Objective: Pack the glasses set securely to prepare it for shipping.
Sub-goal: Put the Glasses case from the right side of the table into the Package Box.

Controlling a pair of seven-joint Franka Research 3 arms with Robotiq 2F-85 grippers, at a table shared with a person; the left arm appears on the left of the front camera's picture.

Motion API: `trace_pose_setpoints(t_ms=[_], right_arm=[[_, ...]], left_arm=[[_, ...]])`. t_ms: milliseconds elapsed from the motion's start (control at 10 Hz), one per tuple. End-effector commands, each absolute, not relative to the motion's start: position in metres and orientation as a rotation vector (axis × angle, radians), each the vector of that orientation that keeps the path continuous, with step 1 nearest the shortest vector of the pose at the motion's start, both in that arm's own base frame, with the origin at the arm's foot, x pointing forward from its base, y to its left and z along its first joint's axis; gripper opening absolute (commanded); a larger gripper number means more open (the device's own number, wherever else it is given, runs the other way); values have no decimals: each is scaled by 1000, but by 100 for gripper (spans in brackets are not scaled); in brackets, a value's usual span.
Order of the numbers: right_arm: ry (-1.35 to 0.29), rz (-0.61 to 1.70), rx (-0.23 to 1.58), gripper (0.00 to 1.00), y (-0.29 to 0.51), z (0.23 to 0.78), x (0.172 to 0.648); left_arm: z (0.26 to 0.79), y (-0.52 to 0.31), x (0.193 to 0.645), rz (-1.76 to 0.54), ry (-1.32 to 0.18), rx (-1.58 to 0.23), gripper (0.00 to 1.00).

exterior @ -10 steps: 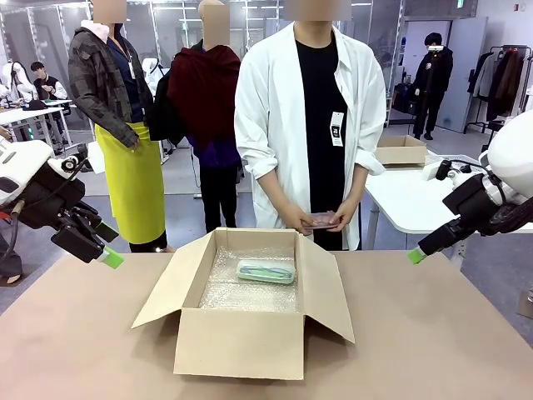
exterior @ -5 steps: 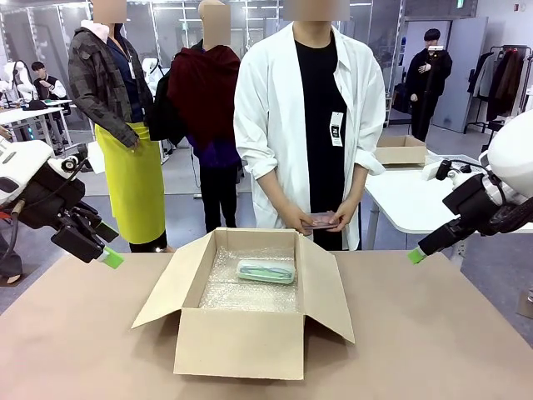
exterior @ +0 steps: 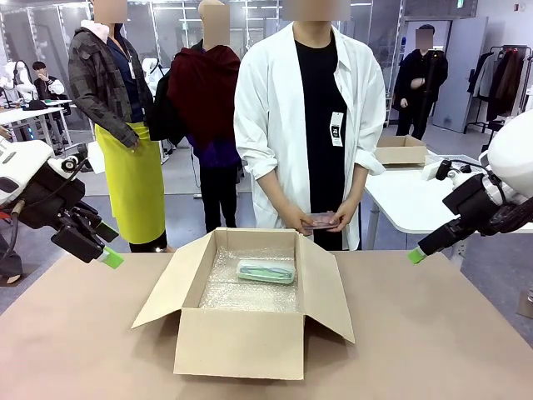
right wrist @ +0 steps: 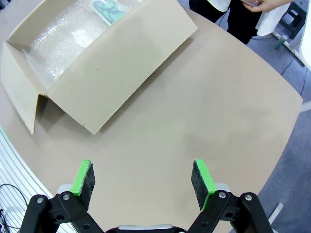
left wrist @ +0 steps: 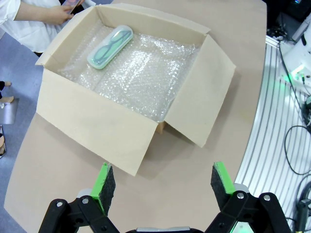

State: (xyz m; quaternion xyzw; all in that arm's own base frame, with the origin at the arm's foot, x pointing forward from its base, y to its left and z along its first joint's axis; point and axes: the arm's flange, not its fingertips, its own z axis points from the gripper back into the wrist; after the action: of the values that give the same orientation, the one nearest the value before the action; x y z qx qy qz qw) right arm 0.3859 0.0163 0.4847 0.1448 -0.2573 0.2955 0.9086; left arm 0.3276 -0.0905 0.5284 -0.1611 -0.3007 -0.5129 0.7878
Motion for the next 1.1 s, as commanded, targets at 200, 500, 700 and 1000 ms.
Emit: trace_pose_setpoints(t_ms=[200, 500, 700, 1000], right_arm=[[-534, 603, 298, 100, 17, 486, 385], [-534, 603, 298, 100, 17, 486, 385], [-534, 603, 298, 100, 17, 486, 385], [-534, 603, 298, 100, 17, 486, 385]], left_arm=[[529, -87, 328, -1128, -651, -369, 100], [529, -87, 328, -1128, -651, -369, 100], [529, -87, 328, -1128, -651, -369, 100], [529, -87, 328, -1128, -651, -369, 100]])
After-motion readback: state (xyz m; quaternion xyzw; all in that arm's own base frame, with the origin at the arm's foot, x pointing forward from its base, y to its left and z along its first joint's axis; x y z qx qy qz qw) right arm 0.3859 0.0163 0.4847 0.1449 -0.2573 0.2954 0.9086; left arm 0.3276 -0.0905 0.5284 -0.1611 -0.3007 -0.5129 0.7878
